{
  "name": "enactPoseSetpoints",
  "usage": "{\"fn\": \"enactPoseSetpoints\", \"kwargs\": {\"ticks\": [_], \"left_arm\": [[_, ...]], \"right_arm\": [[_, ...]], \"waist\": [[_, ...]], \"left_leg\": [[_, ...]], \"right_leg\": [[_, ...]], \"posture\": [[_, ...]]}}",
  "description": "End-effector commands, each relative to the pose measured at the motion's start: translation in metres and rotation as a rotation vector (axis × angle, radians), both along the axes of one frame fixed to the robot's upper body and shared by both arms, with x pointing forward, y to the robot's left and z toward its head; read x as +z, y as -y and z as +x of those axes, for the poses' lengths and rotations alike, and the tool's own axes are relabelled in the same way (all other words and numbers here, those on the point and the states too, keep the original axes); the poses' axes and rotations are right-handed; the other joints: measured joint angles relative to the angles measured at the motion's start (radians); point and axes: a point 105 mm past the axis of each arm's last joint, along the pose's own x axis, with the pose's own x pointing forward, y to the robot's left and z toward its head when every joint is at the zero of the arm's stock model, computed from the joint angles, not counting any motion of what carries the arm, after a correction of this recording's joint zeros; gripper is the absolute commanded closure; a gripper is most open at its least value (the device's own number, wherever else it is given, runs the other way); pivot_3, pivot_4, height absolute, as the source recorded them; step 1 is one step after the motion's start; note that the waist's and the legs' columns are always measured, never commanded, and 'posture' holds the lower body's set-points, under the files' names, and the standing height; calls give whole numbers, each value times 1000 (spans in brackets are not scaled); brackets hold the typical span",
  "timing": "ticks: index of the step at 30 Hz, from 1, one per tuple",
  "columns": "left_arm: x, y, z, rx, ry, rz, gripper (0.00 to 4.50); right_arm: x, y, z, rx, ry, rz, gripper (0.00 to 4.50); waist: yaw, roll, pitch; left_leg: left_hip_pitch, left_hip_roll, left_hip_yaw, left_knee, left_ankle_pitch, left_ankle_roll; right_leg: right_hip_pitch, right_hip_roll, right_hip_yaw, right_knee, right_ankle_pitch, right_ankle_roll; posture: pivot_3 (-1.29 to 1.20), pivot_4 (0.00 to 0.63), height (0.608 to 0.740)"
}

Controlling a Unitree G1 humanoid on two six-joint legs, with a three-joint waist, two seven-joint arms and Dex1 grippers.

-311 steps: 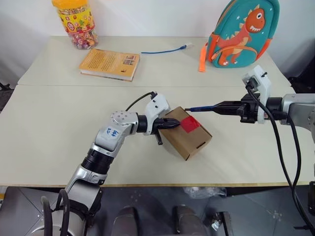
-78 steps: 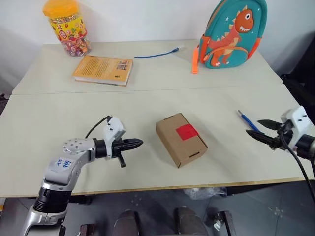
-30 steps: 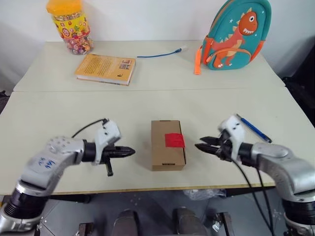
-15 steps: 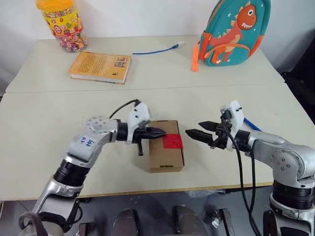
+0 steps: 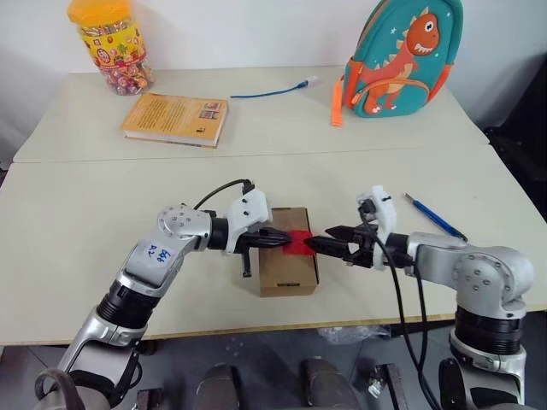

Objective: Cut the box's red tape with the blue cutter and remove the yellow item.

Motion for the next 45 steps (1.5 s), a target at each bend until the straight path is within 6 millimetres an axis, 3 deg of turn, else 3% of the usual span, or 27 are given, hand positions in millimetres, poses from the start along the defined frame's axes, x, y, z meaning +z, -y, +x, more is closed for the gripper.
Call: {"fn": "enactPoseSetpoints", "kwargs": {"ticks": [1,6,10,15,23,30,33,39,45], "left_arm": [[-24,-7,-4,31,-89,63,4500],[-26,-6,-8,30,-95,69,4500],[-29,-9,-9,37,-104,79,4500],[-32,-8,-9,37,-105,93,4500],[-33,-5,-9,35,-104,94,4500],[-34,1,-5,43,-92,97,4500],[-42,3,0,74,-88,128,4500],[-48,2,0,96,-105,152,4500],[-46,1,-1,102,-111,137,4500]], "right_arm": [[0,1,2,-16,9,-21,33],[-3,6,3,-20,-6,-31,33],[-6,30,5,-68,-37,-47,33],[-12,39,2,-81,-69,-68,33],[-13,25,1,-53,-74,-142,33],[-4,31,14,-79,5,-323,33],[1,42,30,-98,124,-492,33],[-18,41,30,-3,171,-575,33],[-30,32,27,31,184,-532,33]], "waist": [[0,0,0],[0,0,0],[4,-1,-1],[3,-2,-1],[3,-3,-2],[4,-6,-5],[5,-6,-5],[3,-7,-5],[3,-10,-9]], "left_leg": [[1,0,0,0,0,0],[5,0,2,-1,0,0],[5,0,2,-2,0,0],[6,0,2,-2,-1,1],[10,0,2,-3,-1,1],[10,0,1,-3,-2,3],[10,-1,2,-3,-2,4],[10,-2,2,-3,-4,6],[12,-1,2,-3,-4,6]], "right_leg": [[1,0,0,0,0,0],[3,0,2,0,0,0],[4,0,2,-1,0,0],[5,0,2,-2,0,0],[9,0,2,-4,0,0],[10,0,2,-5,0,0],[11,-2,2,-6,0,0],[14,-2,2,-14,2,2],[16,-2,2,-13,2,3]], "posture": [[0,150,740],[0,150,740],[0,150,740],[0,150,740],[0,150,740],[0,150,740],[0,150,740],[0,150,740],[0,150,740]]}}
